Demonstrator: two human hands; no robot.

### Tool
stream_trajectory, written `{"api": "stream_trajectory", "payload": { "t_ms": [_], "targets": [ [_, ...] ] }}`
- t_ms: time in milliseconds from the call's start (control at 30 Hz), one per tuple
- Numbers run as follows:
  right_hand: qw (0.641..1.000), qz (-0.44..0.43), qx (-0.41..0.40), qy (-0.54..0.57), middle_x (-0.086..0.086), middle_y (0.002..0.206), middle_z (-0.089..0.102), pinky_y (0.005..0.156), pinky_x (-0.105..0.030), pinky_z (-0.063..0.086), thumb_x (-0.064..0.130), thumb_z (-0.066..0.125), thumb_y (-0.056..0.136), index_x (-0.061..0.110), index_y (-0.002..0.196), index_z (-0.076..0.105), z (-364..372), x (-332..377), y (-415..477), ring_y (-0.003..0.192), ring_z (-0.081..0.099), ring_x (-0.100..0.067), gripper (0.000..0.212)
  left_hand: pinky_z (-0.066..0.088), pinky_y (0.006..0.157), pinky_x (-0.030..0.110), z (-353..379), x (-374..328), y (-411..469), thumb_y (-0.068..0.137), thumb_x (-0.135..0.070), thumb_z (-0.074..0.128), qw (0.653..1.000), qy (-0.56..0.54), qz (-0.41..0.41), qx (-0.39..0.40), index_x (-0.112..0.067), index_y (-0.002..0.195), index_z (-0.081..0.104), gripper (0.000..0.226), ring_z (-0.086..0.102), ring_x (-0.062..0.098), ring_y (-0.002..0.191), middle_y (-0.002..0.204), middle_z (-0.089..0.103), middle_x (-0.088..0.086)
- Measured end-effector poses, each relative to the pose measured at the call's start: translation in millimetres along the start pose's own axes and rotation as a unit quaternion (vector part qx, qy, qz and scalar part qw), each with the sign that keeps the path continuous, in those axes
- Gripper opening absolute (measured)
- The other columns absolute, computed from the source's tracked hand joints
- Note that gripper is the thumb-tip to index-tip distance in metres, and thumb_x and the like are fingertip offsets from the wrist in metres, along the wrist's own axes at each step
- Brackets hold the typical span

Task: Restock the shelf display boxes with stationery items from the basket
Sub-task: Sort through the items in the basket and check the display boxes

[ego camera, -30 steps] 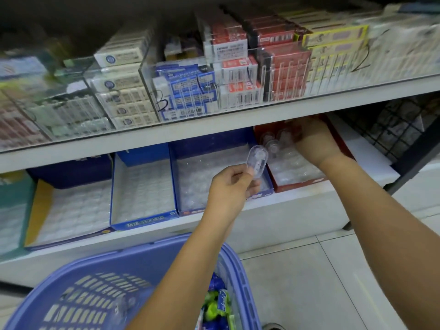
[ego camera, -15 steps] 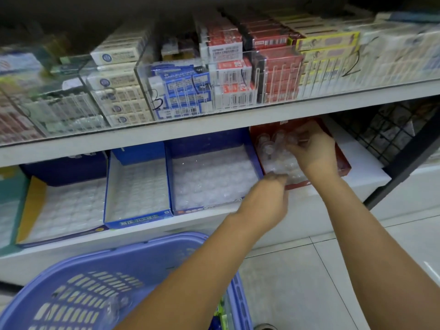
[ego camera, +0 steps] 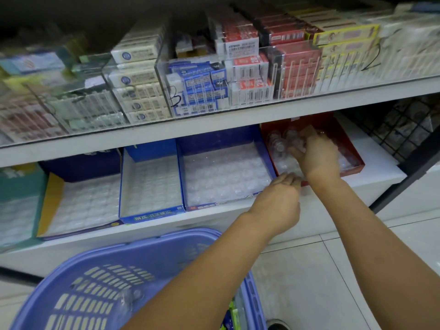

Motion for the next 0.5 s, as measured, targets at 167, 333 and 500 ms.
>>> {"api": "stream_trajectory", "payload": {
  "t_ms": [167, 333, 500],
  "targets": [
    [0.999, 0.023, 0.043, 0.007, -0.022, 0.105, 0.065, 0.074, -0.034, 0.046, 0.023, 0.063, 0.088, 0.008, 0.119, 0.055, -2, 3, 2, 0.097, 0.061, -0.037, 0.036, 0.012, 0.115, 0.025, -3, 1, -1, 0.093, -0.007, 0.046, 1.000, -0.024, -0.002, 0.015, -0.005, 0.148, 0.022, 0.060, 0.013, 0.021, 0.146, 0.156, 0.022, 0.011],
    [0.999, 0.008, 0.031, -0.015, -0.027, 0.118, 0.057, 0.081, -0.040, 0.046, 0.036, 0.053, 0.093, -0.003, 0.121, 0.051, -37, 41, -20, 0.105, 0.056, -0.040, 0.048, 0.020, 0.104, 0.009, -27, 15, -59, 0.093, -0.011, 0.049, 0.977, -0.181, -0.004, -0.109, -0.013, 0.138, 0.045, 0.045, 0.038, 0.014, 0.132, 0.144, 0.044, 0.006],
    [0.967, -0.180, 0.137, 0.118, -0.002, 0.073, 0.061, 0.063, -0.027, 0.037, 0.036, 0.063, 0.084, 0.017, 0.081, 0.059, -47, 174, -95, 0.071, 0.055, -0.022, 0.019, 0.048, 0.083, 0.021, -10, 122, -197, 0.090, -0.011, 0.055, 0.908, -0.279, -0.201, -0.241, -0.017, 0.102, 0.064, 0.017, 0.060, 0.007, 0.087, 0.101, 0.065, -0.003]
  ]
}}
Point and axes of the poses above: each hand's wrist, its own y-axis towards the middle knuckle, its own z-axis out of the palm, x = y × z, the point moved 9 cm from there along y, towards the middle knuckle
